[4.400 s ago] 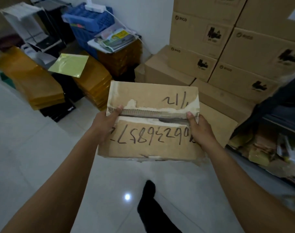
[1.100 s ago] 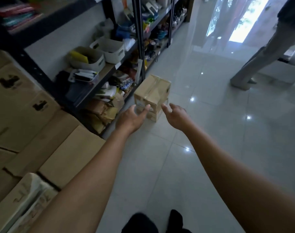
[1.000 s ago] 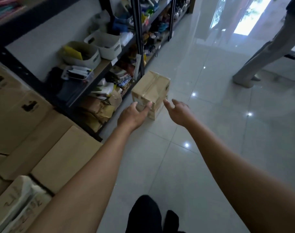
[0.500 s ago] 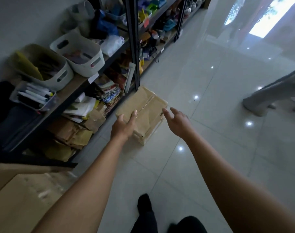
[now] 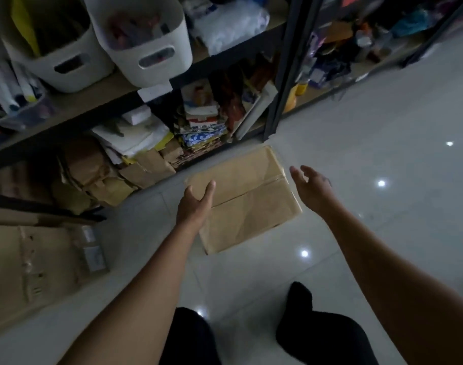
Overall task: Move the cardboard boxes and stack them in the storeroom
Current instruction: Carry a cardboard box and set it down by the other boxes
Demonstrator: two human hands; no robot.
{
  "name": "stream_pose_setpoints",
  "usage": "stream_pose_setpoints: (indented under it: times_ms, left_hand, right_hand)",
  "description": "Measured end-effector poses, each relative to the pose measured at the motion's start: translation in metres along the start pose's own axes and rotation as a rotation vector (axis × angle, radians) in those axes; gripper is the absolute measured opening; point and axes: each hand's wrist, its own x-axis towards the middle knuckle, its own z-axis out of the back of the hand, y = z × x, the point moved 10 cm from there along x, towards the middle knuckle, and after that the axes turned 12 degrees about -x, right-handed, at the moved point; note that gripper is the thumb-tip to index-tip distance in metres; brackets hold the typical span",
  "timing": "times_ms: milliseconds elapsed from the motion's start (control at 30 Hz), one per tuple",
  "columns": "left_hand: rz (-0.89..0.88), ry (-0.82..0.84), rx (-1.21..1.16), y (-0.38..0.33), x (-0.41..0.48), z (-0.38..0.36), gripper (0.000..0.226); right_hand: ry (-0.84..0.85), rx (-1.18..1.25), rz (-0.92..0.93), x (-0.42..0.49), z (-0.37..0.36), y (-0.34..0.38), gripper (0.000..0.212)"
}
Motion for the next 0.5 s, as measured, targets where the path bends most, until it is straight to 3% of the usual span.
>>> stream_pose_setpoints:
  times_ms: [167, 300, 367, 500]
  left_hand:
    - [0.130, -0.191, -0.098, 0.061, 0.048, -0.022, 0.098]
    - [0.187, -0.268, -0.223, 0.123, 0.077, -0.029, 0.101]
    - [0.169, -0.250, -0.291, 0.144, 0.089, -0.038, 0.090]
    - [0.068, -0.289, -0.378, 0.146, 0.096, -0.041, 0.061]
  right_hand:
    - [0.099, -0.037, 0.051, 0.088, -0.062, -0.019, 0.064]
    - [0.174, 0.139, 0.002, 0.126, -0.114, -0.039, 0.075]
    - [0.168, 0.245, -0.030, 0.137, -0.131, -0.055, 0.081]
    - [0.117, 0.185, 0.042, 0.148, -0.140, -0.067, 0.051]
